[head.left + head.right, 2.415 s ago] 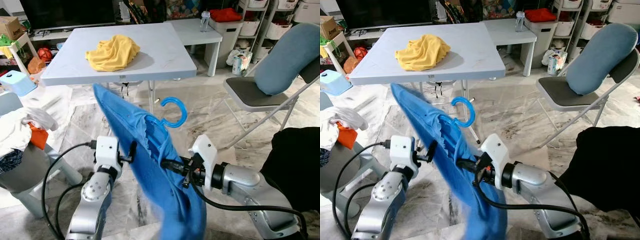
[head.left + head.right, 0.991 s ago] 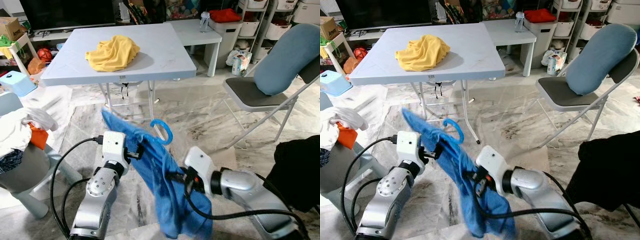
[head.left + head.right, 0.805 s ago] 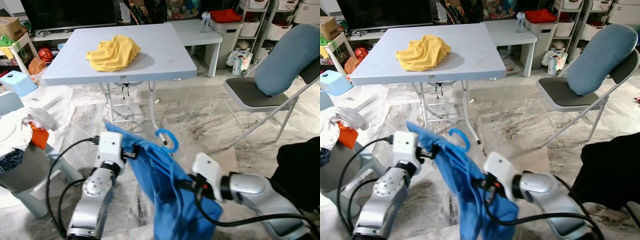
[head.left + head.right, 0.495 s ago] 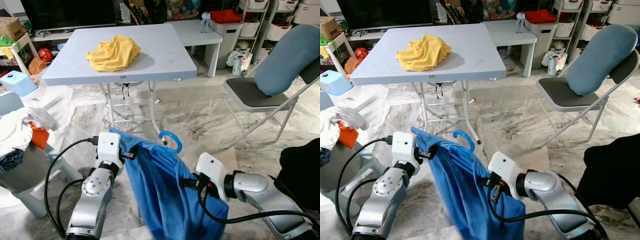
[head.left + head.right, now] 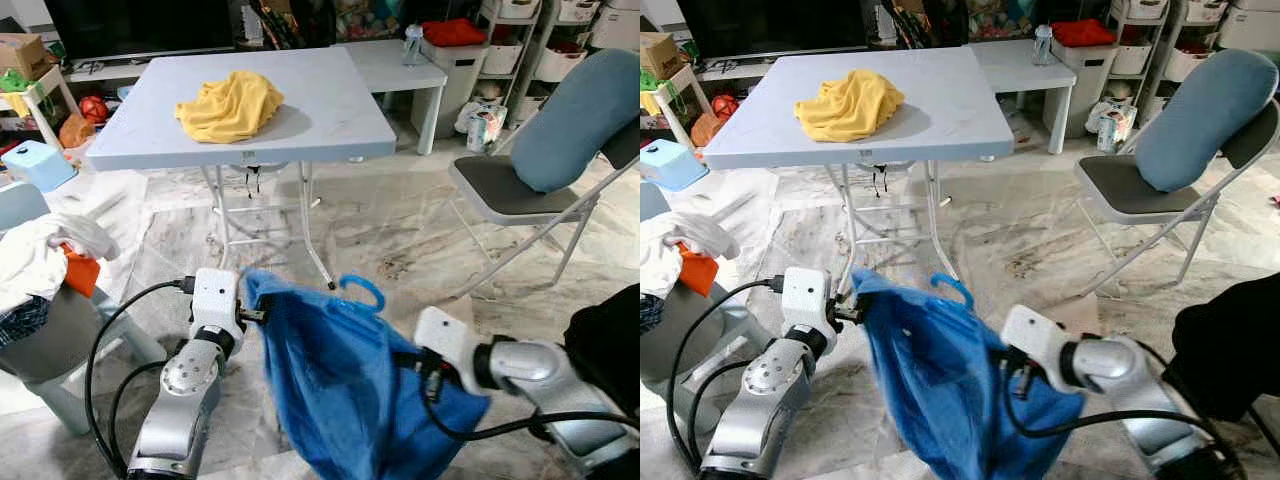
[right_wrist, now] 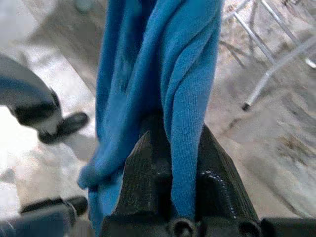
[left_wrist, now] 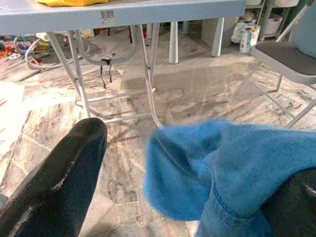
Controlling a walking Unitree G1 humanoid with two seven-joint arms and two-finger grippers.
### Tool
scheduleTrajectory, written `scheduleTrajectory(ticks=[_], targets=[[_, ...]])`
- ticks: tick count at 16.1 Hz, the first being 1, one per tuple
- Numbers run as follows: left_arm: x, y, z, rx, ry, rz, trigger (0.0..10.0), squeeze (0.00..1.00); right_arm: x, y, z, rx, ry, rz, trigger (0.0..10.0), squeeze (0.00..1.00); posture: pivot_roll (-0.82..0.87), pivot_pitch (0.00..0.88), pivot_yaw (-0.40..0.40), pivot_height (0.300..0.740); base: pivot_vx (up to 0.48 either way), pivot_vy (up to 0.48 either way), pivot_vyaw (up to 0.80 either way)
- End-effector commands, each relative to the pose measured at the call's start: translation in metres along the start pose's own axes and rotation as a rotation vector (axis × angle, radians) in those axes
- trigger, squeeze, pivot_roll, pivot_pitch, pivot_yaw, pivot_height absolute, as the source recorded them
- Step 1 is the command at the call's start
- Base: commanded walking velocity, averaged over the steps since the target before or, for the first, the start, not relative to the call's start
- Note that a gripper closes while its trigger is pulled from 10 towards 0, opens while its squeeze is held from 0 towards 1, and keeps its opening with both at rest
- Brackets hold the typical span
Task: Hang hanger
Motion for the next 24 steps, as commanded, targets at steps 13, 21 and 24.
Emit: scheduleTrajectory(ticks=[13,21,24], targets=[[0.021,-0.002,0.004,-0.004,-0.015,0.038,10.0,0.0,-0.061,0.079,-0.043,0.226,0.245,-0.064,10.0,0.0,-0.11,0.0,-0.003,0.74,0.0,0.0,0.0],[0.011,-0.004,-0.005,0.036,0.014,-0.025,10.0,0.0,-0.068,0.147,-0.031,0.256,0.276,0.053,10.0,0.0,-0.15,0.0,0.02,0.74,0.0,0.0,0.0],[-0.011,-0.008,0.004,0.003,0.009,-0.083,10.0,0.0,-0.082,0.121,-0.004,0.111,0.287,-0.099,10.0,0.0,-0.15,0.0,0.018,0.74,0.0,0.0,0.0]])
Point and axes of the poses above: a point about 5 cm out from each wrist's last joint towards the gripper, its own y axis pointing back from the gripper into the wrist, its own z axis along the axis of the wrist's last joint, x = y × z, the point moved 4 cm from there along -y, pointing out of the wrist towards the gripper, and after that the axes turned 12 degrees about -y, right-handed, at the moved point
